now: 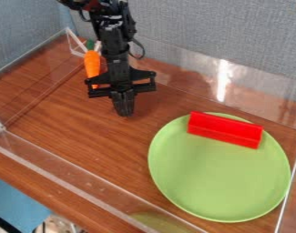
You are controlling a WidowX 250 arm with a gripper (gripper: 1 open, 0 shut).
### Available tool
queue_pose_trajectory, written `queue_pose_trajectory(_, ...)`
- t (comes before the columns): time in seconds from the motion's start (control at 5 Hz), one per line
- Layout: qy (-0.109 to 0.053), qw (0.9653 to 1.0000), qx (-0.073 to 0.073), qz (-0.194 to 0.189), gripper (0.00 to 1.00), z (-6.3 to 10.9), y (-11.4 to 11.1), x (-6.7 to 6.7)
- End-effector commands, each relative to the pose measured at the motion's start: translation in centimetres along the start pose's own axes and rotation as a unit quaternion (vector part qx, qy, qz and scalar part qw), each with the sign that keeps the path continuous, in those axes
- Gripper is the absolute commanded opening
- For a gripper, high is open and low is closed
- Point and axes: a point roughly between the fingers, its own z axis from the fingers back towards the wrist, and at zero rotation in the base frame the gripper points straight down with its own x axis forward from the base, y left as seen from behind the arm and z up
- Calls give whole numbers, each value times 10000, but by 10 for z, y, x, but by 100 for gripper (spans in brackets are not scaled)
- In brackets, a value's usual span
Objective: Put the carrot on the right side
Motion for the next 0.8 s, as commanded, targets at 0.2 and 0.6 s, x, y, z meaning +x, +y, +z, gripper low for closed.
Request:
queue_pose_trajectory(0.2,-50,10000,13,48,0,-2,-9,-11)
queue_pose_trajectory(0.6,54,9999,43,153,100,-5,-11,-14)
